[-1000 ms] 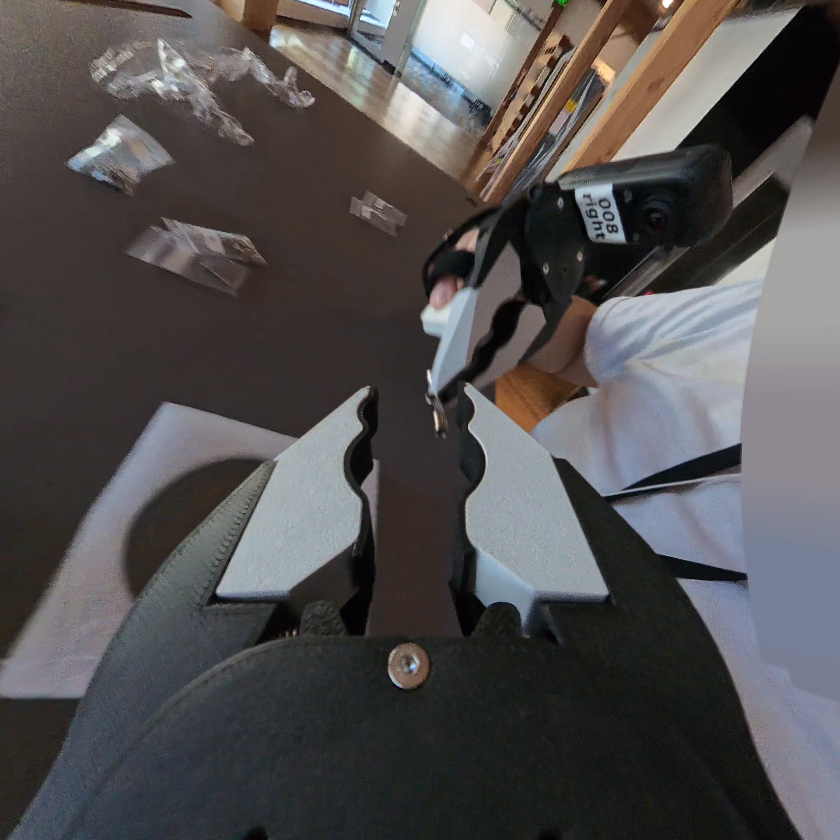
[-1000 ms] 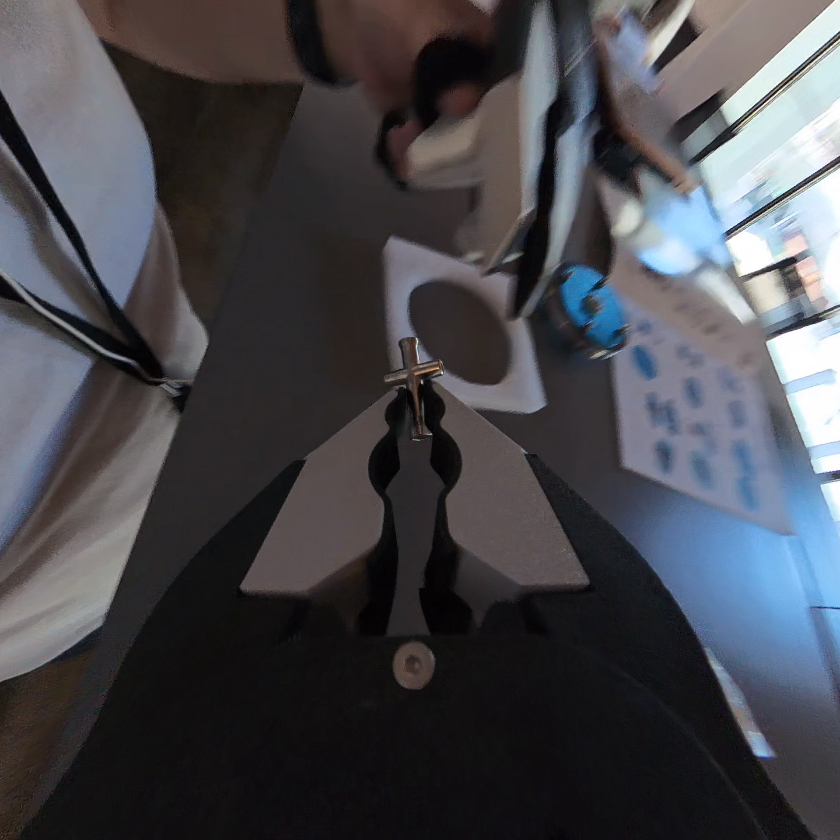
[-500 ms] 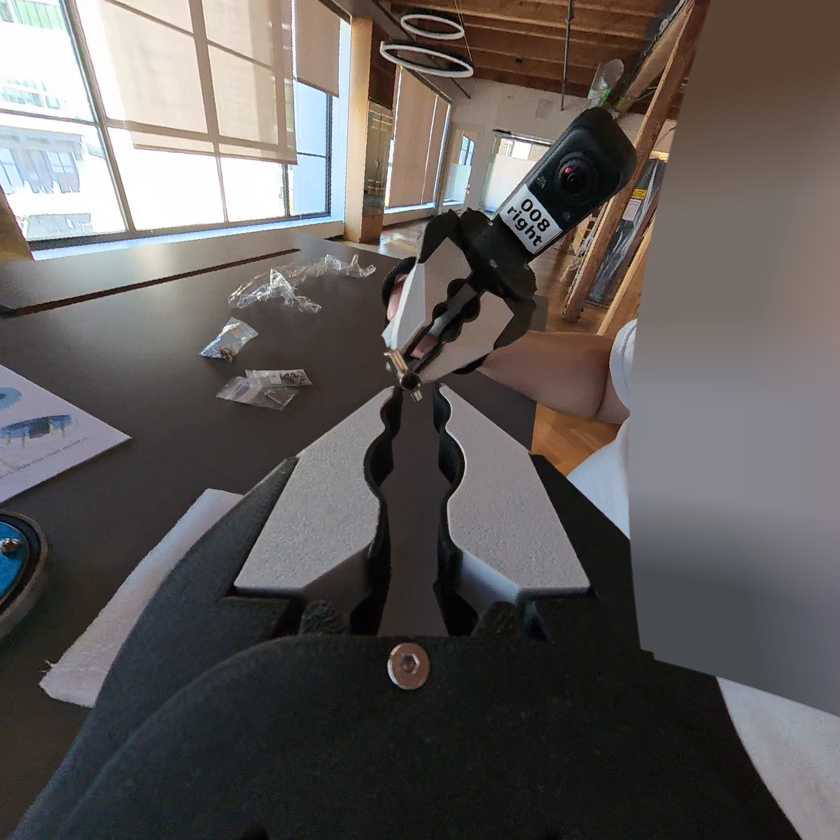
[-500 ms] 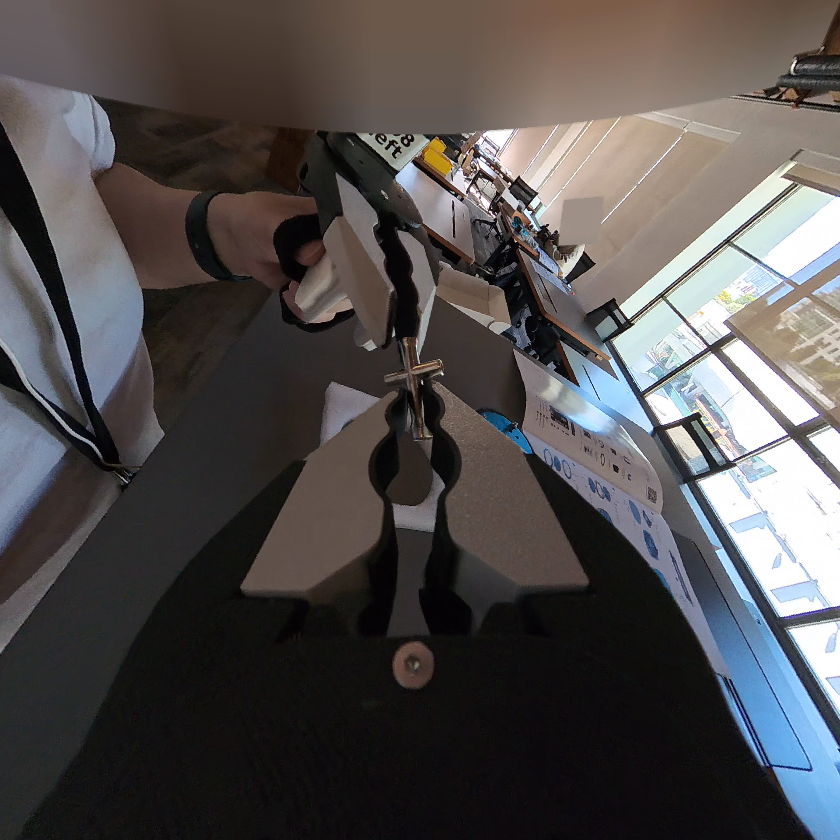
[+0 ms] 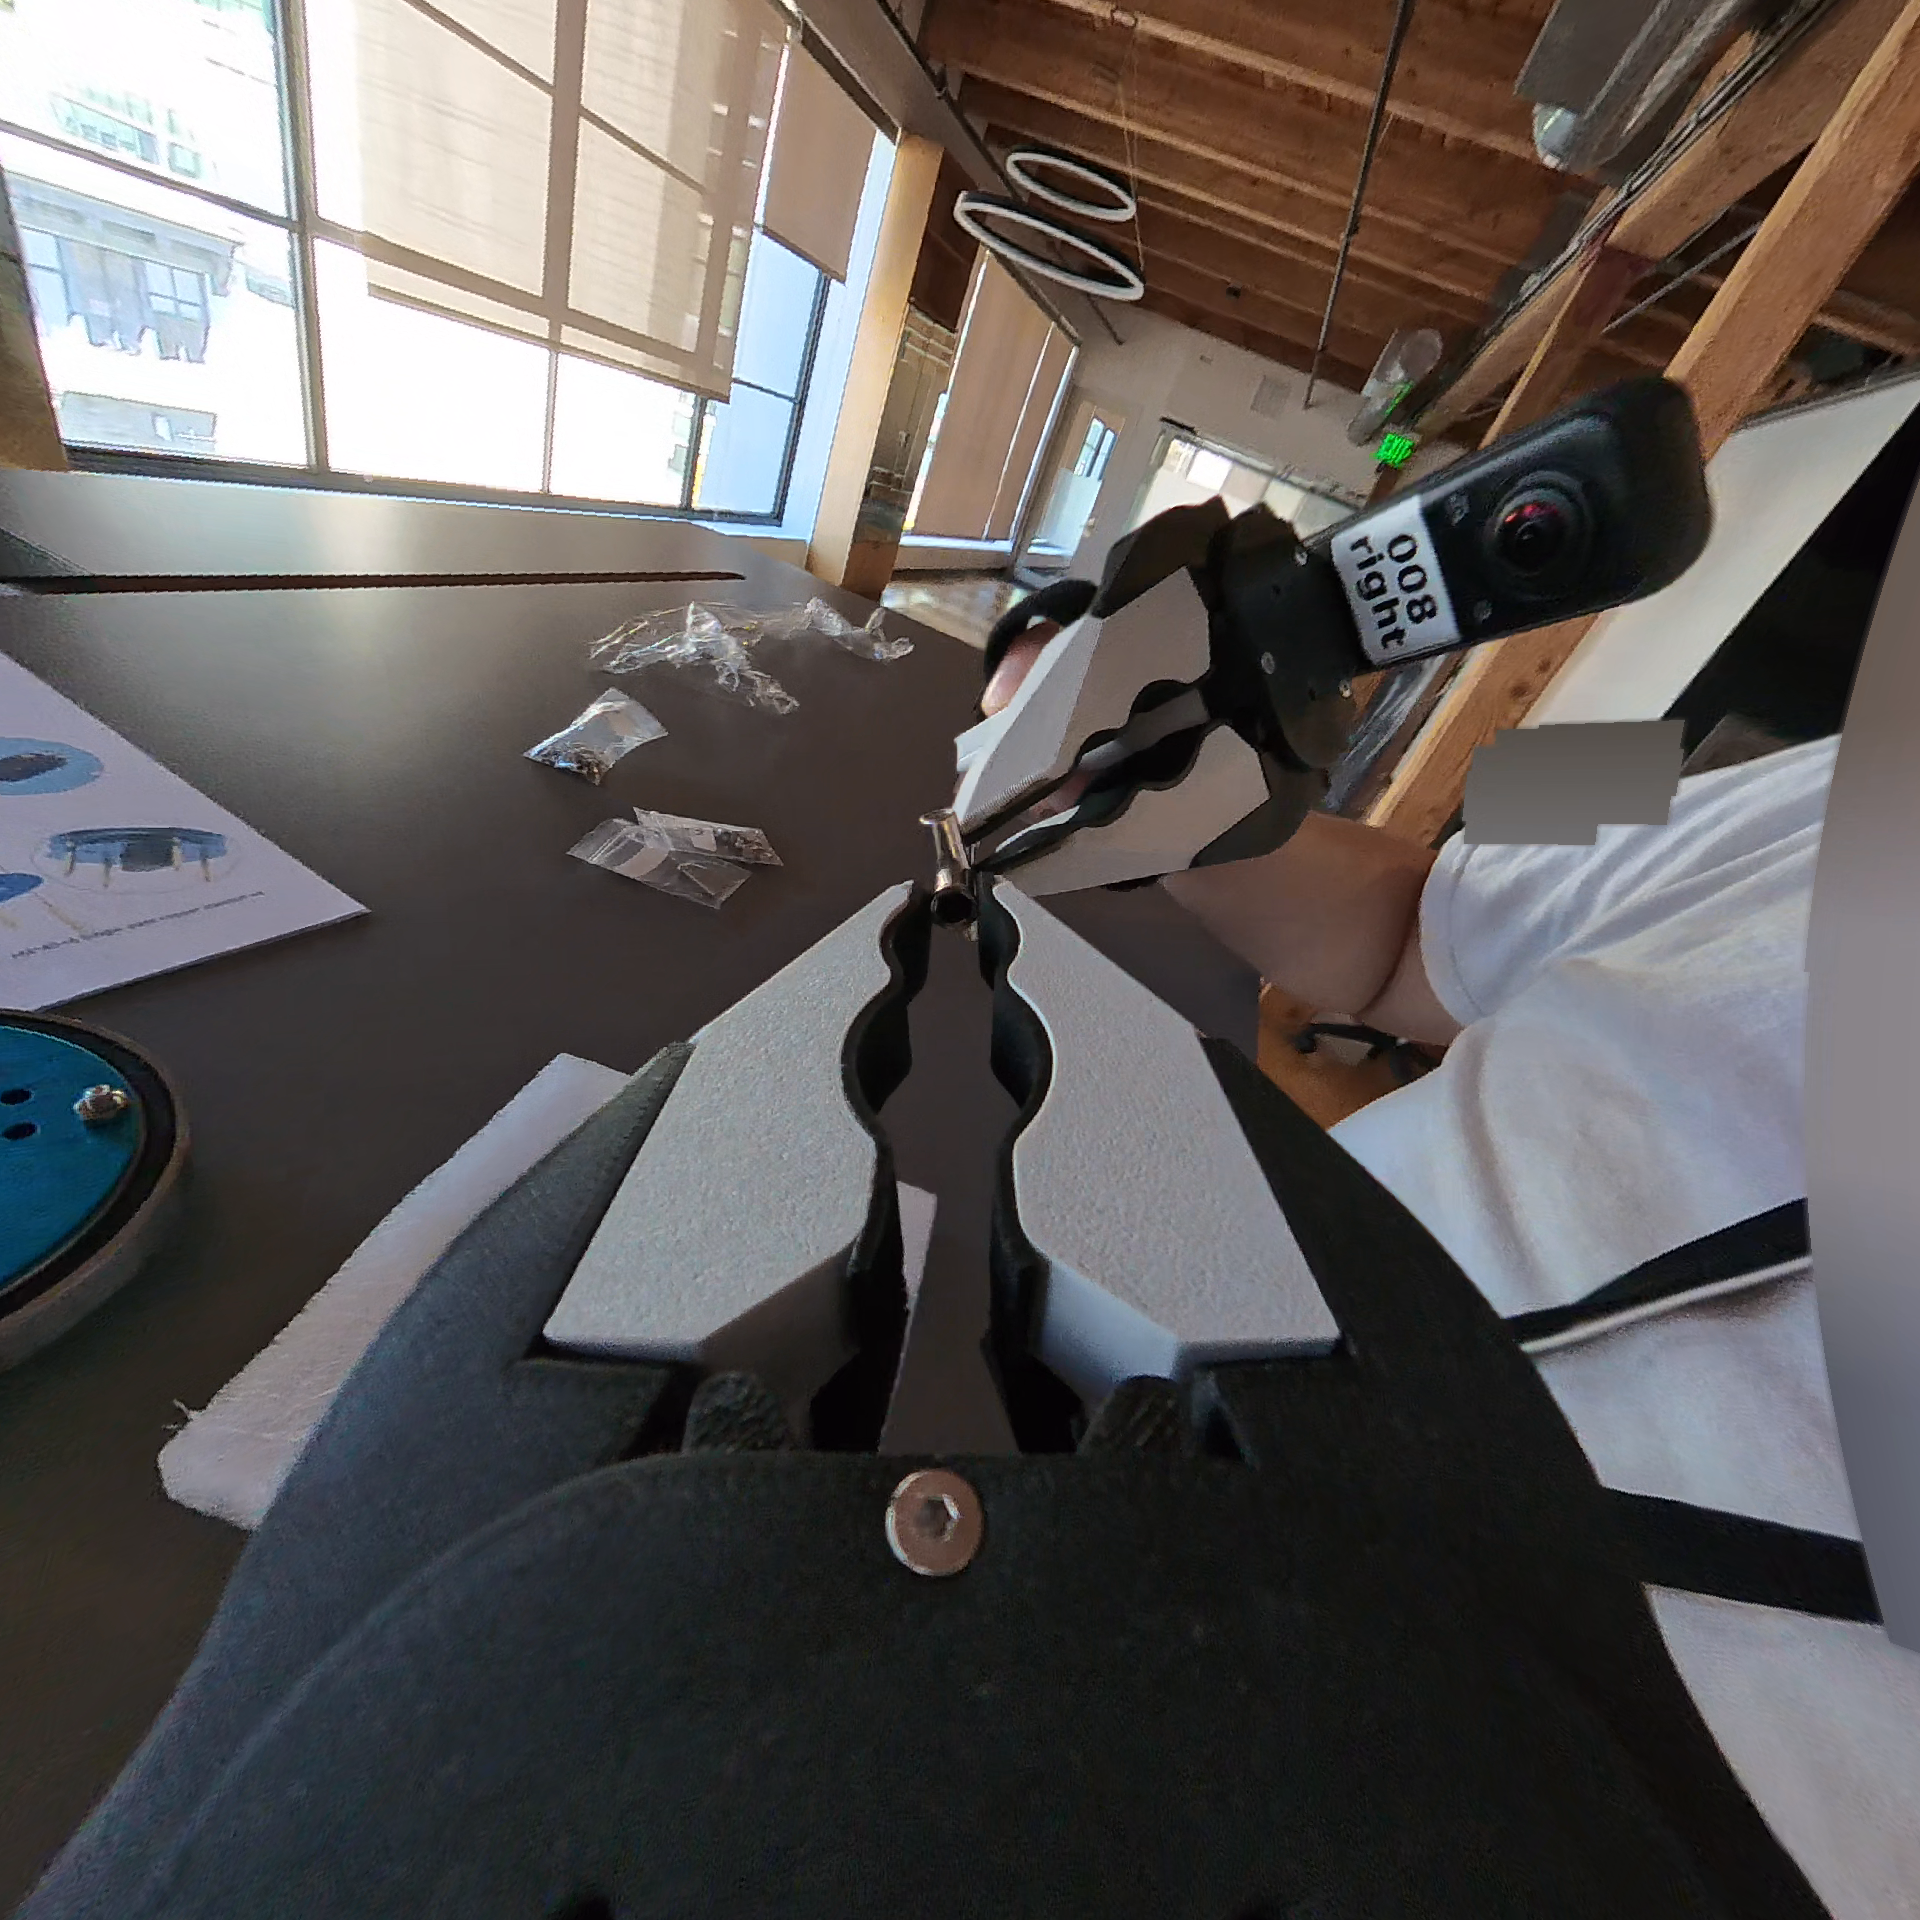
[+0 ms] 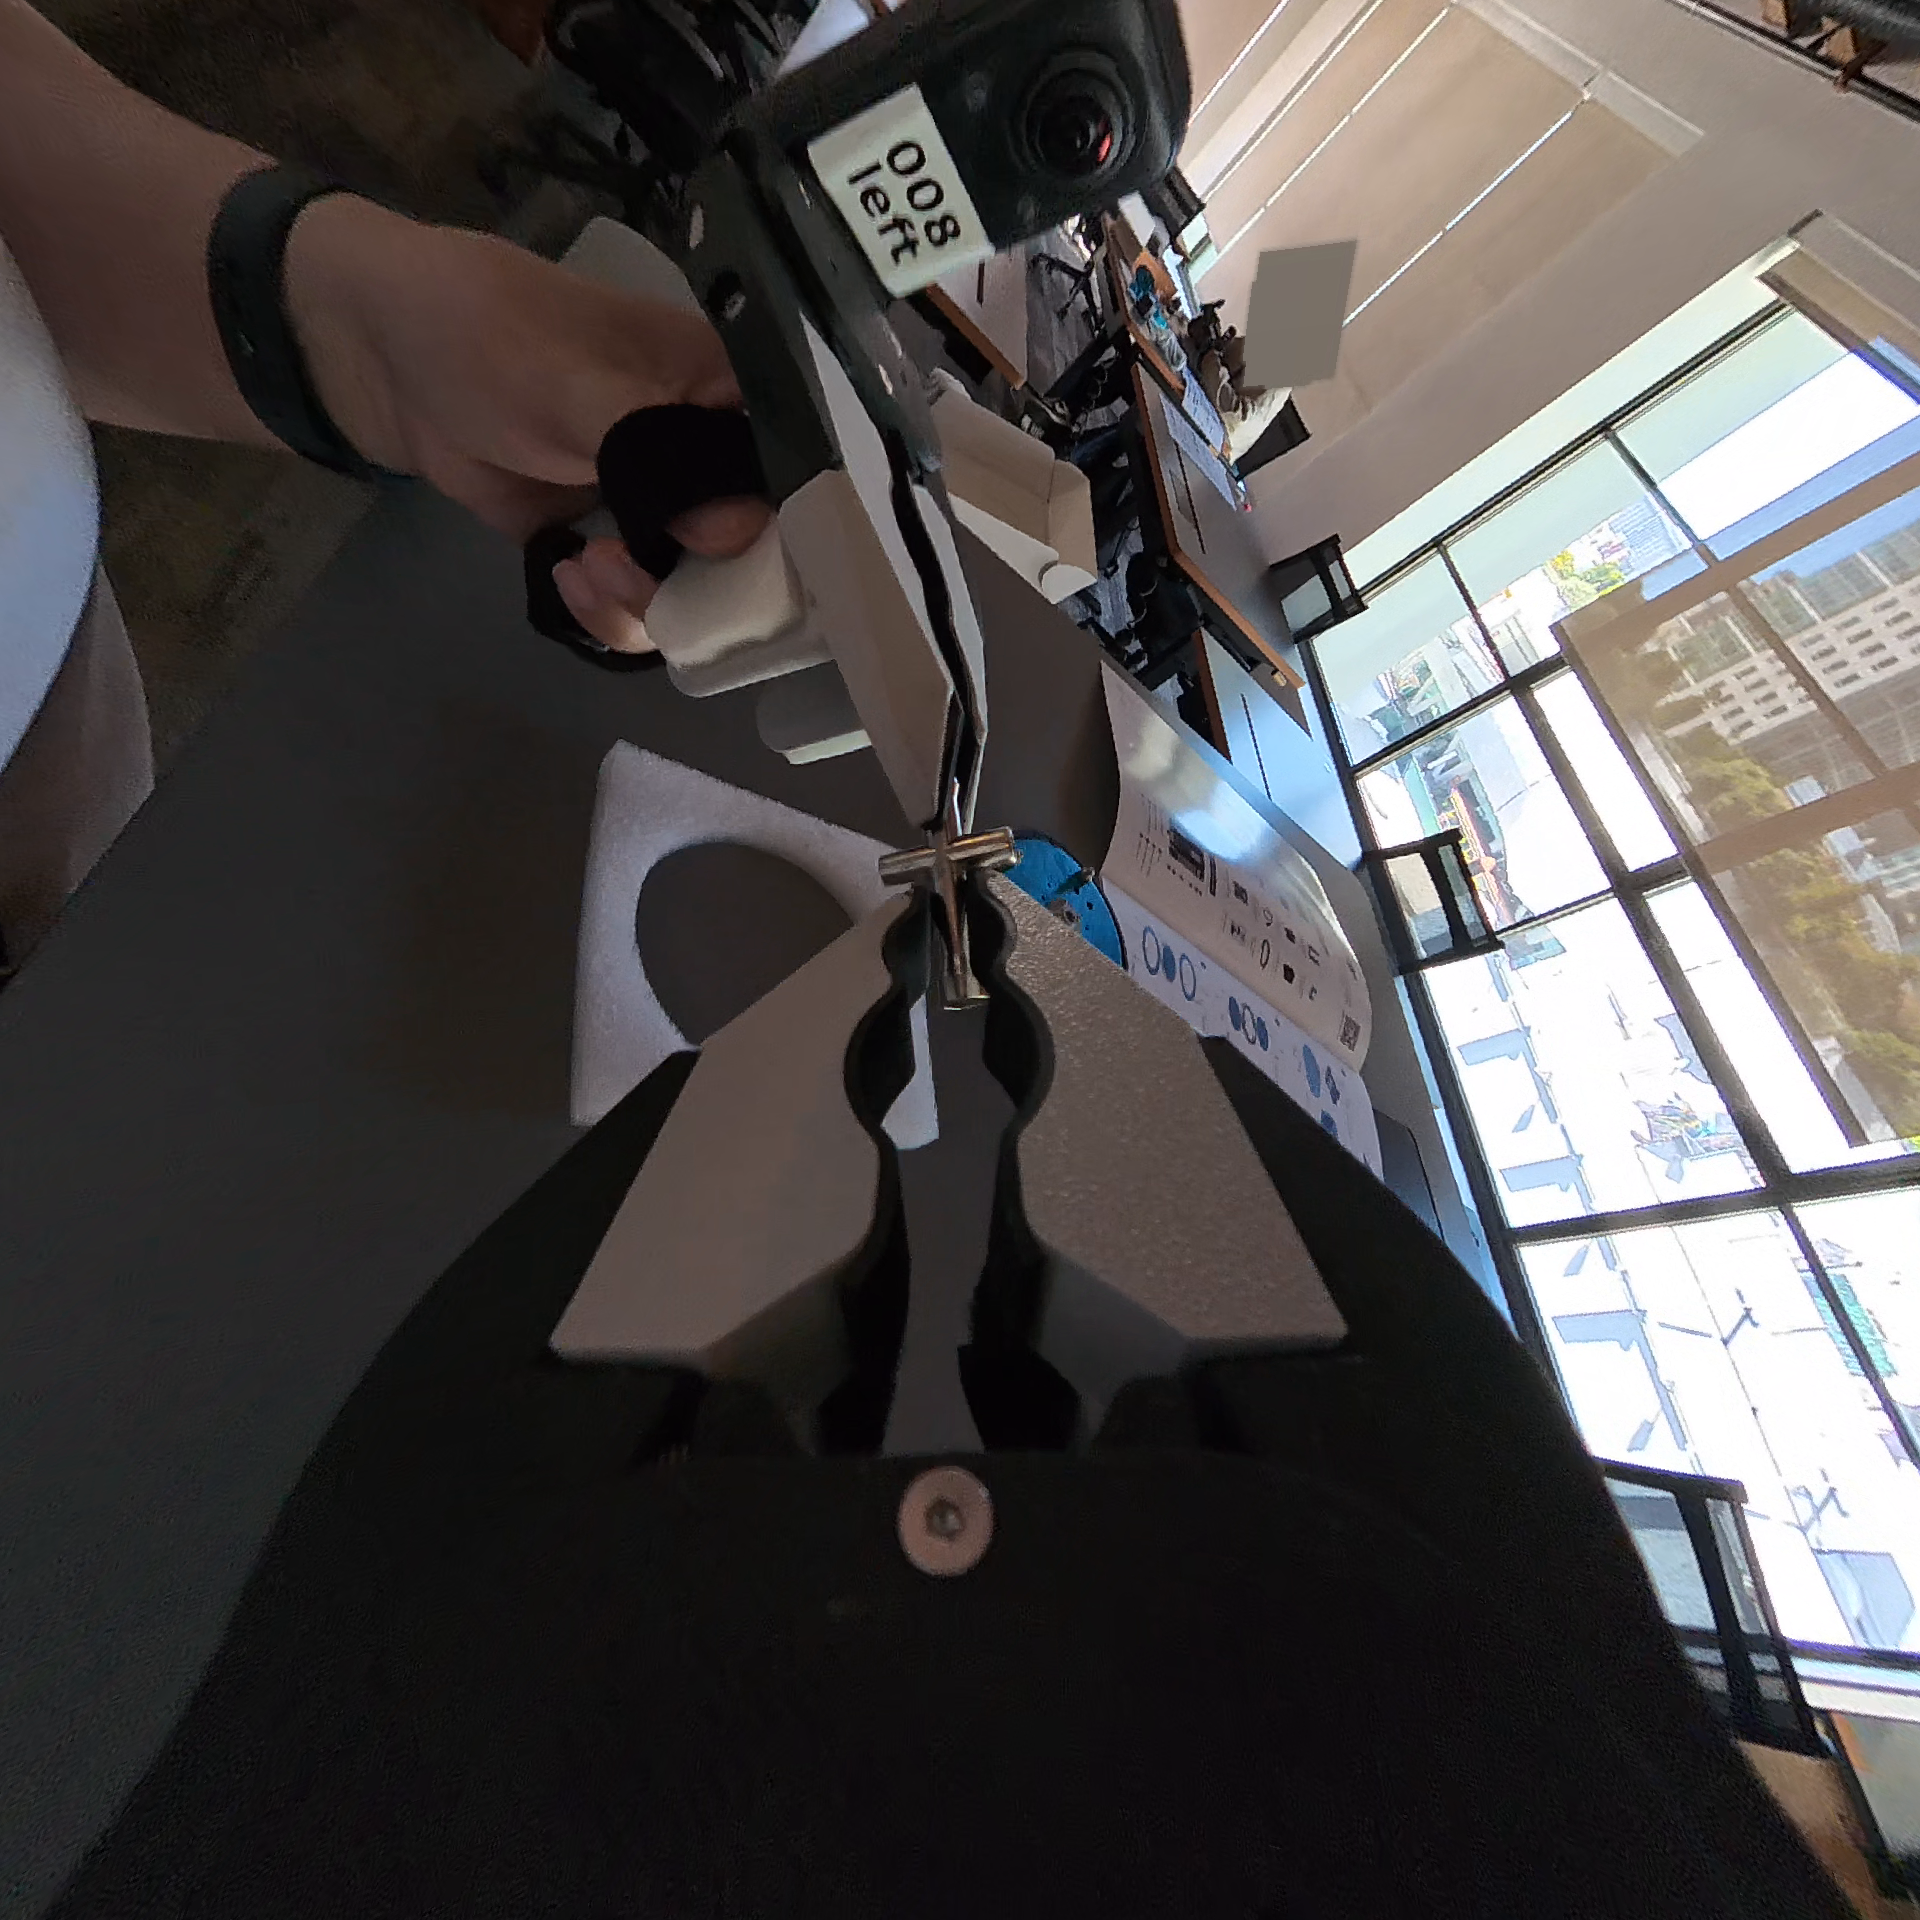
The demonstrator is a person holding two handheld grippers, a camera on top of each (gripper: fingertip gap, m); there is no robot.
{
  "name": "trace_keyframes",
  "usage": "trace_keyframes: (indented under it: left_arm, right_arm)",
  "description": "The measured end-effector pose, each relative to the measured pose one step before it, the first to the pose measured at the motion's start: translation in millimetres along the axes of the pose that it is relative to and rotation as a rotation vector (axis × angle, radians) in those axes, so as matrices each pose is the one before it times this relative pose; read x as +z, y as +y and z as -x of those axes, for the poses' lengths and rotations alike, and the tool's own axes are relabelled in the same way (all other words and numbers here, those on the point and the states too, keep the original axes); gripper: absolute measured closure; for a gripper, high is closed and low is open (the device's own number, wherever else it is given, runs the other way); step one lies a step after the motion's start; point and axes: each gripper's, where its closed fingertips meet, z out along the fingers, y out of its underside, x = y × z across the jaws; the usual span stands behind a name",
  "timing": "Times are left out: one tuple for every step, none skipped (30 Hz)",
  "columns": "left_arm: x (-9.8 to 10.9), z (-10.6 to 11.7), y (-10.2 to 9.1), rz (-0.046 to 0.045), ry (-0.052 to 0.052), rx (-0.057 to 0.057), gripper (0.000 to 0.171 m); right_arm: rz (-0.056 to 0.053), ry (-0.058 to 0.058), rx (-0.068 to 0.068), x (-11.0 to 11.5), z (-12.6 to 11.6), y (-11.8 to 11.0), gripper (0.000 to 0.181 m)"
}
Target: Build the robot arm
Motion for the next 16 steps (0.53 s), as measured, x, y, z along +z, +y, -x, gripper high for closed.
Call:
trace_keyframes:
  left_arm:
    - [-2.07,0.31,-1.92,-0.01555,0.0171,-0.0213,0.164]
    - [-2.0,0.7,-2.2,-0.01784,0.0153,-0.024,0.164]
    - [-1.73,1.47,-1.6,-0.01555,0.0105,-0.0192,0.164]
    - [-1.65,2.07,-1.3,-0.01338,0.0065,-0.019,0.164]
    - [-1.8,1.85,-1.75,-0.01684,0.0066,-0.0195,0.164]
    - [-1.84,0.16,-1.79,-0.01506,0.0138,-0.0202,0.164]
    - [-1.65,-0.03,-1.74,-0.01146,0.0123,-0.0212,0.164]
    - [-1.79,0.62,-1.97,-0.01352,0.0041,-0.0138,0.164]
    - [-1.86,0.95,-1.74,-0.01208,-0.0007,-0.004,0.164]
    - [-1.56,1.83,-0.99,-0.00443,-0.007,-0.0035,0.164]
    - [-1.63,1.41,-2.26,-0.0131,-0.0059,-0.0021,0.164]
    - [-1.38,0.79,-2.9,-0.01671,-0.0036,-0.0001,0.164]
    - [-1.05,1.55,-2.2,-0.01127,-0.0079,-0.0025,0.164]
    - [-0.63,2.22,-1.83,-0.01002,-0.0106,-0.0048,0.164]
    - [-0.02,2.91,-0.58,-0.00407,-0.0109,-0.0081,0.164]
    - [0.37,3.41,0.76,0.00326,-0.0097,-0.0125,0.164]
  right_arm:
    - [-0.0162,-0.001,0.0158,1.29,-0.67,-1.83,0.176]
    - [-0.0201,-0.0084,0.0309,1.87,-0.87,-1.33,0.176]
    - [-0.0212,-0.0152,0.0442,2.05,-1.09,-0.53,0.176]
    - [-0.0252,-0.0135,0.0559,1.77,-2.48,-0.21,0.172]
    - [-0.0411,-0.0082,0.0774,1.35,-4.59,-1.45,0.159]
    - [-0.0444,-0.0229,0.1066,0.78,-4.11,-1.07,0.152]
    - [-0.0514,-0.0375,0.1299,0.36,-3.35,-1.19,0.15]
    - [-0.0639,-0.0396,0.1464,0.2,-4.15,-1.91,0.146]
    - [-0.0769,-0.0556,0.162,0.56,-2.64,-2.91,0.144]
    - [-0.0703,-0.0603,0.1702,0.97,-2.91,-1.75,0.138]
    - [-0.0531,-0.0605,0.1575,1.0,-2.84,-0.36,0.131]
    - [-0.0408,-0.0327,0.1263,0.91,-5.7,0.42,0.127]
    - [-0.0378,-0.0138,0.0948,1.05,-6.1,0.5,0.124]
    - [-0.0237,-0.0106,0.0743,2.18,-3.9,2.74,0.124]
    - [-0.0007,0.017,0.0772,3.54,-6.48,6.41,0.129]
    - [0.0175,-0.0047,0.0746,4.52,-2.09,7.79,0.133]
